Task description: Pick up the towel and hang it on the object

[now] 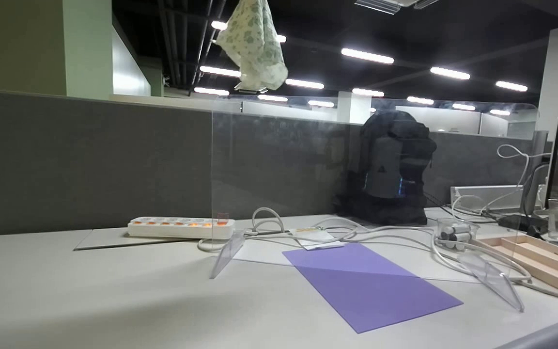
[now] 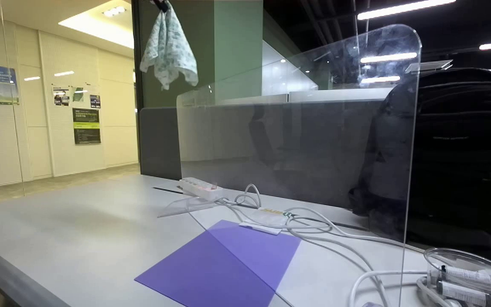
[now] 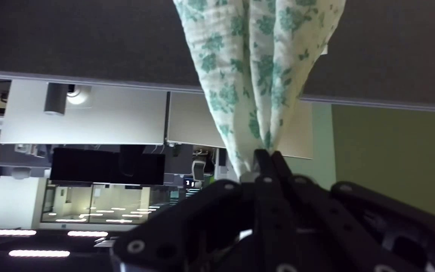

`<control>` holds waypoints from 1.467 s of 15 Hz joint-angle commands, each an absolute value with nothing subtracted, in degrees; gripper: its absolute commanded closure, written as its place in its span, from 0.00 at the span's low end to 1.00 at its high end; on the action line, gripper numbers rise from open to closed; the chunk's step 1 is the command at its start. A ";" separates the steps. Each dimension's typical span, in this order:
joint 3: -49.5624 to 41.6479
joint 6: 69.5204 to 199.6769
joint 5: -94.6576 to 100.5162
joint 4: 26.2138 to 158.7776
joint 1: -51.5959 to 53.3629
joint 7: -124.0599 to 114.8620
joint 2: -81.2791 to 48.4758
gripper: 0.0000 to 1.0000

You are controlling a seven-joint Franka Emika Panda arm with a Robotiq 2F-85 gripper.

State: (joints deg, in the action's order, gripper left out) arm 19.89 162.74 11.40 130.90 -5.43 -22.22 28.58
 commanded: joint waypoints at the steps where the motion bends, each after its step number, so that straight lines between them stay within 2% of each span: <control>1: 21.84 163.74 12.90 128.41 -11.90 -25.53 26.11 1.00; 11: 22.64 160.13 10.50 129.87 -13.48 -23.15 23.41 1.00; 22: 18.26 152.95 11.97 132.89 -6.40 -21.73 22.63 1.00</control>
